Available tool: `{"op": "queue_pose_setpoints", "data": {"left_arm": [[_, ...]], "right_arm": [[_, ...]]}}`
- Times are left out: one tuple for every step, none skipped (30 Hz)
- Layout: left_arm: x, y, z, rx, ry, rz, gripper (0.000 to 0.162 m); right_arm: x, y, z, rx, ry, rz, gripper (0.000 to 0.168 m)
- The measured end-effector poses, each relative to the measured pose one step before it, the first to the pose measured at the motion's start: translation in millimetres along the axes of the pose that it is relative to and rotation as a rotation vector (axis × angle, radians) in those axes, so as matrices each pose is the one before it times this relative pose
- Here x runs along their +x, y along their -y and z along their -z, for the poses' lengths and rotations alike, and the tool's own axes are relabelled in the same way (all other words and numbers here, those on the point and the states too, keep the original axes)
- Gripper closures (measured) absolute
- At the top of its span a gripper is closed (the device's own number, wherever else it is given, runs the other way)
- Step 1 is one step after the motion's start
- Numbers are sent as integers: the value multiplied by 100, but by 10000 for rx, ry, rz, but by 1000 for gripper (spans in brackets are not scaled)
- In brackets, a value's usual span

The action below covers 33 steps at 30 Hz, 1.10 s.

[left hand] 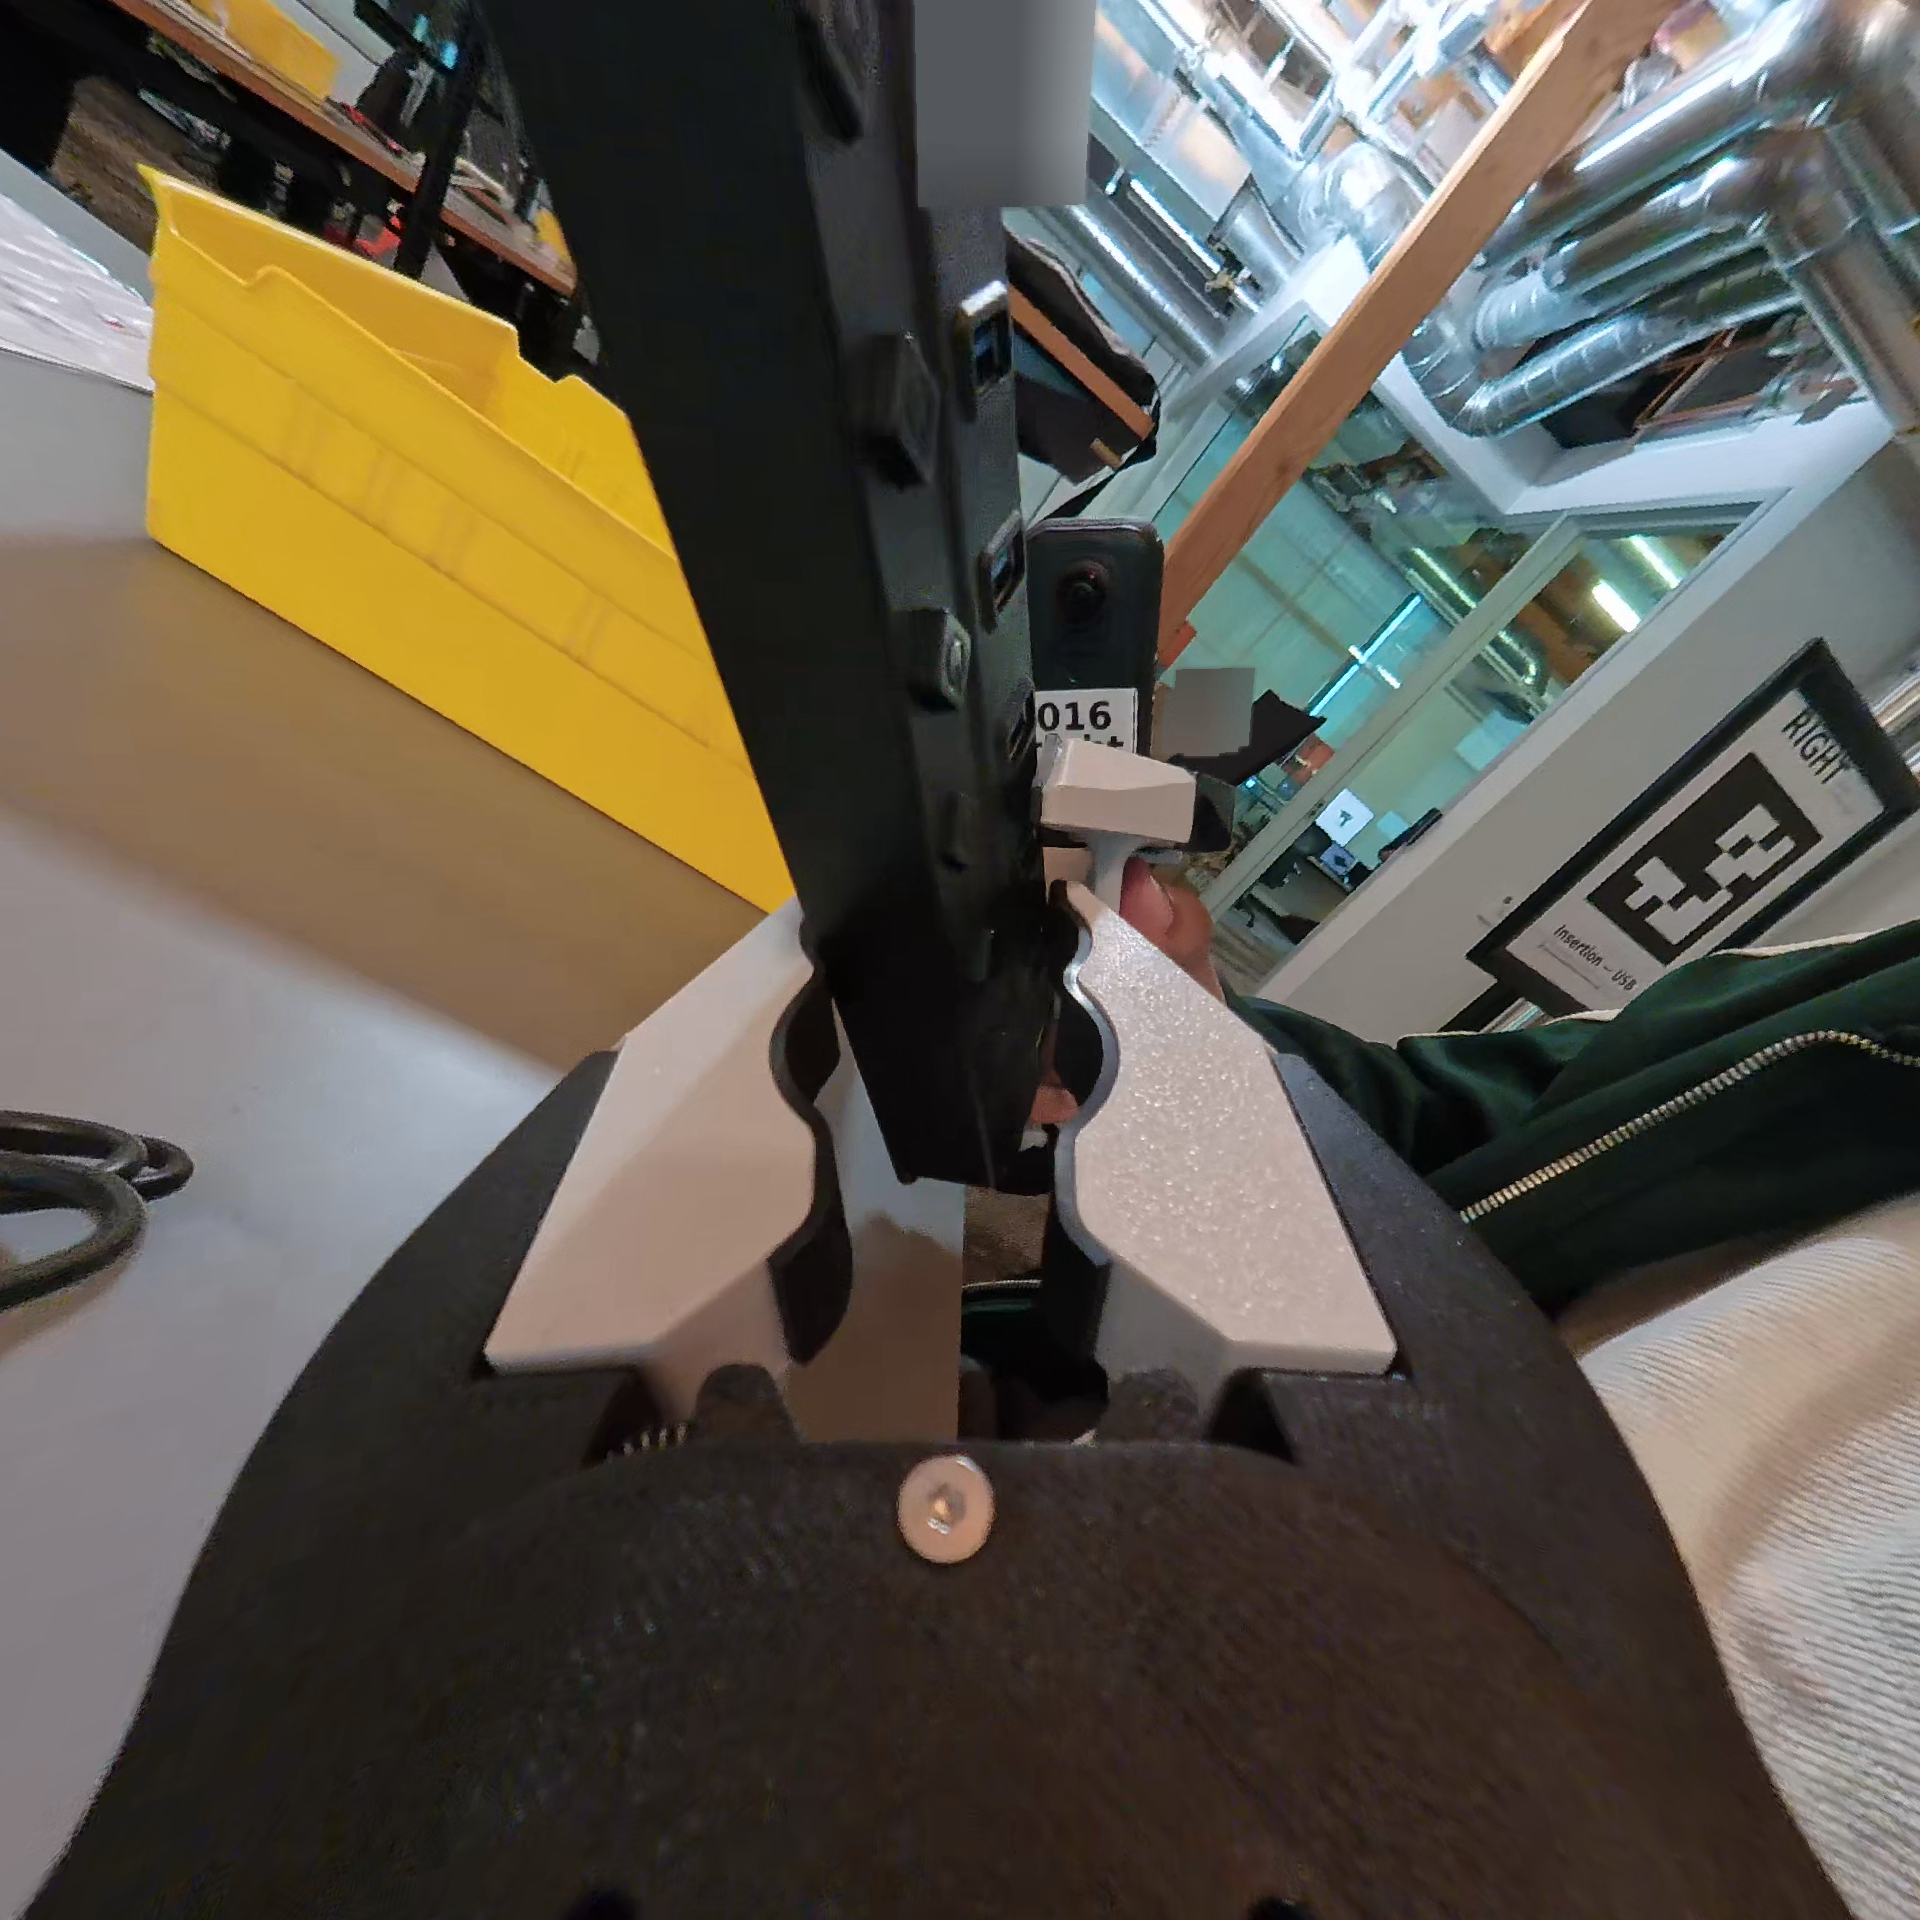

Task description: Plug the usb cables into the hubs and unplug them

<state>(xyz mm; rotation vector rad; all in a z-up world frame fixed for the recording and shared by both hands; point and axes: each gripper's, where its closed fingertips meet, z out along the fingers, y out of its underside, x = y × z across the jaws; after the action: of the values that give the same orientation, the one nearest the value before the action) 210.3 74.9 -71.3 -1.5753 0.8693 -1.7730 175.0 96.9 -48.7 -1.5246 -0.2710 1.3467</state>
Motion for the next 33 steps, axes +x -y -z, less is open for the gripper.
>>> {"op": "queue_pose_setpoints", "data": {"left_arm": [[86,101,17,68,-87,115,128],[26,123,2,45,-26,41,129],[-53,97,10,19,56,-28,130],[-90,108,27,19,84,-54,132],[-5,251,96,112,16,-46,139],[-86,128,91,49,37,35,142],[-317,54,90,16,155,11,142],[-307,152,125,99,157,-96,142],[-381,218,150,131,172,5,142],[-323,235,134,107,96,87,142],[-307,259,148,94,73,134,142],[-384,286,162,94,144,86,142],[-470,291,186,80,207,33,142],[-472,300,197,67,214,23,142],[-442,291,265,41,189,54,142],[-363,316,437,48,169,61,142],[-302,329,716,115,160,-25,142],[-411,286,984,117,250,-162,142],[-671,193,1129,14,406,-291,142],[-882,167,1188,-41,485,-332,142],[-958,206,1144,-21,473,-263,142],[-938,253,1029,13,421,-109,143],[-859,299,835,55,348,70,142],[-680,435,678,156,242,223,142],[-458,550,523,245,126,317,142],[-270,573,370,256,21,330,142],[-137,511,250,215,-53,265,142],[-138,397,178,136,-66,163,142],[-243,262,152,69,6,47,141],[-339,158,152,21,74,2,142],[-331,120,154,15,55,14,141],[-318,87,163,24,22,44,142],[-381,121,172,61,68,59,141]], "right_arm": [[-57,61,-8,18,4,52,146],[-17,75,62,46,13,-30,146],[14,71,62,63,22,-102,146],[126,99,63,77,-3,-115,146],[288,174,107,123,-121,-54,146],[300,386,136,222,-158,59,144],[107,633,121,368,-71,170,143],[-15,732,167,420,-45,235,140],[-15,597,221,318,-82,250,137],[58,361,152,172,-112,216,134],[63,133,91,37,-96,154,133],[-3,-44,39,-63,-46,96,133],[-46,-135,-39,-104,2,49,132],[-78,-154,-63,-97,22,15,132],[-100,-172,-20,-88,28,-8,132],[-45,-181,-17,-85,24,-12,131],[43,-153,-41,-85,1,-8,132],[104,-115,-41,-87,-21,2,132],[41,-79,7,-62,-14,20,132],[-32,-24,59,-17,2,40,133],[-31,-26,53,0,-4,63,133],[-10,-97,-22,-36,-16,83,133],[-24,-230,-127,-113,-13,95,133],[-70,-372,-233,-187,-12,125,133],[-76,-439,-319,-242,-40,194,133],[-128,-457,-388,-273,-75,323,133],[-204,-410,-465,-264,-101,486,133],[-306,-298,-568,-211,-120,584,135],[-531,-103,-716,-138,-52,585,136],[-878,42,-880,-114,105,558,136],[-1168,128,-1045,-159,242,546,136],[-1315,194,-1196,-198,309,571,136],[-1377,388,-1381,-172,341,606,137]]}}
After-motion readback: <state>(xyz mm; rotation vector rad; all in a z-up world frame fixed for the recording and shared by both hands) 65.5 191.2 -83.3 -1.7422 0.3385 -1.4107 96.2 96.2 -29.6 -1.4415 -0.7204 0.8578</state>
